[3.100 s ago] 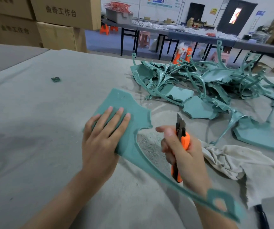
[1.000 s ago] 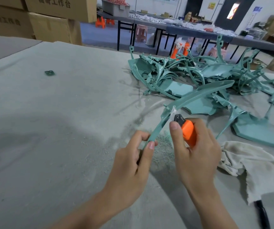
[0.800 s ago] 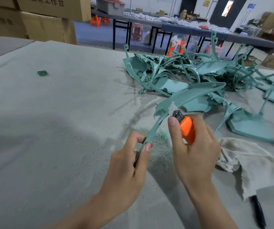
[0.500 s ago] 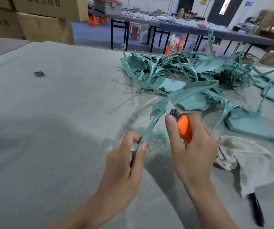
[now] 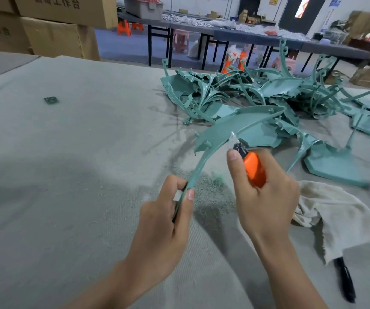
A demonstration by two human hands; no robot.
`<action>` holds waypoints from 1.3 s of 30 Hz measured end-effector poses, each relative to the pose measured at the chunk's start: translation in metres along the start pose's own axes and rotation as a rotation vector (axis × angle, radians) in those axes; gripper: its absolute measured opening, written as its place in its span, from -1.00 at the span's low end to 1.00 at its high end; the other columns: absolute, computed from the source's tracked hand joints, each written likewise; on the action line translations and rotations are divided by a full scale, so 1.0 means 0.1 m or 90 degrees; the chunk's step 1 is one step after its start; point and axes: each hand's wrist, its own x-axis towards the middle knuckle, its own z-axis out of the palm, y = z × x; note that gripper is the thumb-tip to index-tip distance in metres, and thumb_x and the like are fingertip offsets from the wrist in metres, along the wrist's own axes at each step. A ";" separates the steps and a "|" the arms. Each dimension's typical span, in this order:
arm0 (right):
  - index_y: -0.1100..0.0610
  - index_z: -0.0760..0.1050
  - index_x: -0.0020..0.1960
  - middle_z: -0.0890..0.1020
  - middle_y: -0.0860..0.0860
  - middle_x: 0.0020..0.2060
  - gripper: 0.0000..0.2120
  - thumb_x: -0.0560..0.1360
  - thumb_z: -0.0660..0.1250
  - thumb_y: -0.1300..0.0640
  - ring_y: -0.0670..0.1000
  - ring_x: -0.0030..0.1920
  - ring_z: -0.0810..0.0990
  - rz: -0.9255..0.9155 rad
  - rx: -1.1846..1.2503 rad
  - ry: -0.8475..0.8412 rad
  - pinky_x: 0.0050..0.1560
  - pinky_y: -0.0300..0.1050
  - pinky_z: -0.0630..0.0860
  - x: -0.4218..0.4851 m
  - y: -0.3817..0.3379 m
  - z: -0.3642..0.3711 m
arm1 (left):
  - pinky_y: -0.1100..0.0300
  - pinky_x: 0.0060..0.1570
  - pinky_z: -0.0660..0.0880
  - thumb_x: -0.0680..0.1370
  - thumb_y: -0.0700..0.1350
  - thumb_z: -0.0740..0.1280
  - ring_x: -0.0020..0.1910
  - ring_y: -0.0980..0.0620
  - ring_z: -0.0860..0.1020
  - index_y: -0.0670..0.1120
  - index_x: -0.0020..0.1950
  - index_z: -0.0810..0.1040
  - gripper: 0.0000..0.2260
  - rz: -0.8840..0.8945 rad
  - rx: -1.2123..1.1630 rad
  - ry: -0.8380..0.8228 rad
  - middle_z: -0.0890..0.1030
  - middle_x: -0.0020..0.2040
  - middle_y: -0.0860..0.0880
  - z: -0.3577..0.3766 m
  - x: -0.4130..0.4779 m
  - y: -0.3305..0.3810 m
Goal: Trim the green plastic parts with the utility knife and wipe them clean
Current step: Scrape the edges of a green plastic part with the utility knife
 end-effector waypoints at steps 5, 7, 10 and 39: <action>-0.04 0.36 -0.26 0.31 -0.12 -0.50 -0.62 0.55 0.21 -0.29 -0.03 -0.47 0.35 -0.019 0.005 -0.017 -0.40 -0.11 0.25 -0.02 -0.02 0.01 | 0.35 -0.60 0.10 0.60 0.10 0.09 -0.64 0.15 0.23 0.14 -0.09 0.32 -0.89 0.009 0.009 0.004 0.32 -0.53 0.06 0.00 0.00 0.00; -0.01 0.38 -0.28 0.31 -0.10 -0.51 -0.59 0.54 0.22 -0.30 -0.01 -0.47 0.35 -0.007 0.005 -0.022 -0.40 -0.08 0.26 -0.02 -0.02 0.02 | 0.41 -0.59 0.07 0.60 0.09 0.09 -0.64 0.14 0.23 0.15 -0.09 0.31 -0.91 0.014 0.021 0.005 0.32 -0.53 0.08 -0.01 0.01 0.00; 0.00 0.34 -0.32 0.27 -0.08 -0.53 -0.56 0.53 0.22 -0.31 -0.03 -0.48 0.30 0.022 0.012 -0.022 -0.39 -0.08 0.22 0.00 -0.01 0.00 | 0.47 -0.56 0.06 0.60 0.06 0.10 -0.64 0.15 0.24 0.17 -0.09 0.27 -0.92 0.028 0.055 0.009 0.33 -0.52 0.11 -0.02 0.02 0.01; 0.07 0.30 -0.37 0.35 -0.10 -0.48 -0.51 0.52 0.25 -0.27 -0.19 -0.49 0.29 0.091 0.236 0.058 -0.44 -0.42 0.22 0.11 0.01 -0.10 | 0.43 -0.60 0.09 0.61 0.03 0.10 -0.61 0.13 0.25 0.09 -0.08 0.30 -0.91 0.056 0.099 0.008 0.27 -0.51 0.11 0.00 0.04 0.00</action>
